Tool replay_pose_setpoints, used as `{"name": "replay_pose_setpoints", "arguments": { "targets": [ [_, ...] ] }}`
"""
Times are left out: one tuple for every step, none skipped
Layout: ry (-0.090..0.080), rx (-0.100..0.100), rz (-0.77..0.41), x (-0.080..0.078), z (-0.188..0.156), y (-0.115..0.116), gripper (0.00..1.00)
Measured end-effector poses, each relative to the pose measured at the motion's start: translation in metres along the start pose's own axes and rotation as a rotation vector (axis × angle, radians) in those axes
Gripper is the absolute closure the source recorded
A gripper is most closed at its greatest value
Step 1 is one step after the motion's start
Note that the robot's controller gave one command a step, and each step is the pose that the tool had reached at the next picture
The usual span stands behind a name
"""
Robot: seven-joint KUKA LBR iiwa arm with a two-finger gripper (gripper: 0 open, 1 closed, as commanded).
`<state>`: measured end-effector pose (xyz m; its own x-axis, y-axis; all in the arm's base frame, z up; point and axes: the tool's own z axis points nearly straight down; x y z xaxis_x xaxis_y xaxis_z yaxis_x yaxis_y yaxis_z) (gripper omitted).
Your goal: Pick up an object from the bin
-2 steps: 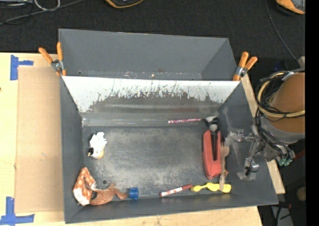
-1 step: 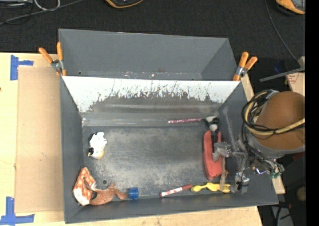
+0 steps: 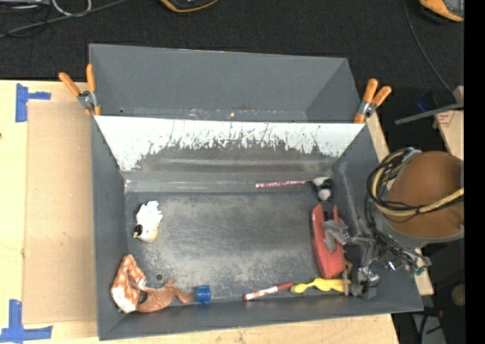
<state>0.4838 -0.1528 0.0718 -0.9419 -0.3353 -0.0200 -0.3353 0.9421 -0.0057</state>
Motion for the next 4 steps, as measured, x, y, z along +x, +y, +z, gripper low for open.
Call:
{"name": "replay_pose_setpoints", "arguments": {
  "targets": [
    [0.003,-0.002,-0.197,-0.042,-0.002,0.012,1.0],
    [0.003,-0.002,-0.198,-0.042,-0.003,0.012,1.0],
    [0.001,-0.001,-0.198,-0.044,-0.015,0.012,1.0],
    [0.007,-0.008,-0.196,-0.042,-0.042,0.015,1.0]
  ]
}}
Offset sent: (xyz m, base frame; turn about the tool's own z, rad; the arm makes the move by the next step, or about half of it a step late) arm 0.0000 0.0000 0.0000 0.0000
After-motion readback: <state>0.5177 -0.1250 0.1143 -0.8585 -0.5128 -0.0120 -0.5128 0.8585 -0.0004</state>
